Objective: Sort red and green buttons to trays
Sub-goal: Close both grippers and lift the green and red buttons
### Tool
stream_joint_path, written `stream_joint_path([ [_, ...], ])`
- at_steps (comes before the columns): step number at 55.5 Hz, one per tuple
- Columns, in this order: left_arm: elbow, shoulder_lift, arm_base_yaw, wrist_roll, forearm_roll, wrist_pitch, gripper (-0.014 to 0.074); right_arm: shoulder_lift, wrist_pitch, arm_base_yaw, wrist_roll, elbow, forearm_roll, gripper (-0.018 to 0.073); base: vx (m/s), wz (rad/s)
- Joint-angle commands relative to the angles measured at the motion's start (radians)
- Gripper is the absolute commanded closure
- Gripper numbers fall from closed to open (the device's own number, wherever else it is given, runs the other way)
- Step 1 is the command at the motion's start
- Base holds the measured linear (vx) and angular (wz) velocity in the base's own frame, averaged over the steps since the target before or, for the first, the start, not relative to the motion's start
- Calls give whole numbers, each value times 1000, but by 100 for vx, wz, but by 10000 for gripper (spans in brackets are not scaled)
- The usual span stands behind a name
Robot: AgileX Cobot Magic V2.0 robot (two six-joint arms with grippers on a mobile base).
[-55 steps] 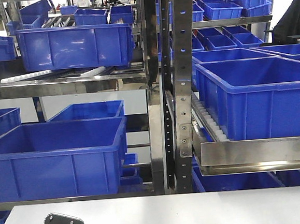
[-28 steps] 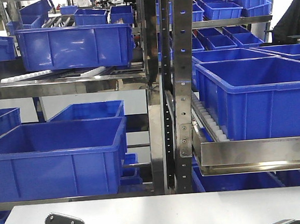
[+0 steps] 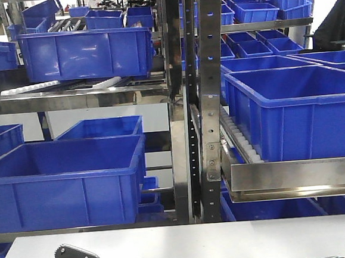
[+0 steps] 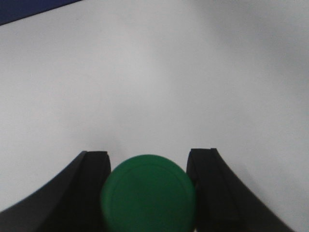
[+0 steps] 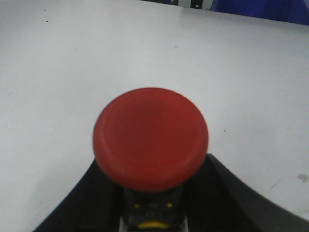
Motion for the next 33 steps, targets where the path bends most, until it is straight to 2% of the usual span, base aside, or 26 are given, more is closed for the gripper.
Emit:
stream_joint_path([
  [1,-23,-37,-2,-4,-8,-48,471,-35,-80,2,4,-13,15,536,0,0],
  [3,-23,-37,-2,-4,-8,-47,471,-35,-93,2,4,-13,14,573,0,0],
  [11,-23,-42,-2,-6,-8,-57,471,-66,-102,2,14,-11,-25,573,0,0],
  [27,-23,-135,-2,-6,-8,-58,471,-303,124,2,103,-11,-90,570,0,0],
  [33,-23,-209,-2,-7,-8,-50,471,-436,212,2,176,-11,-138,569,0,0],
])
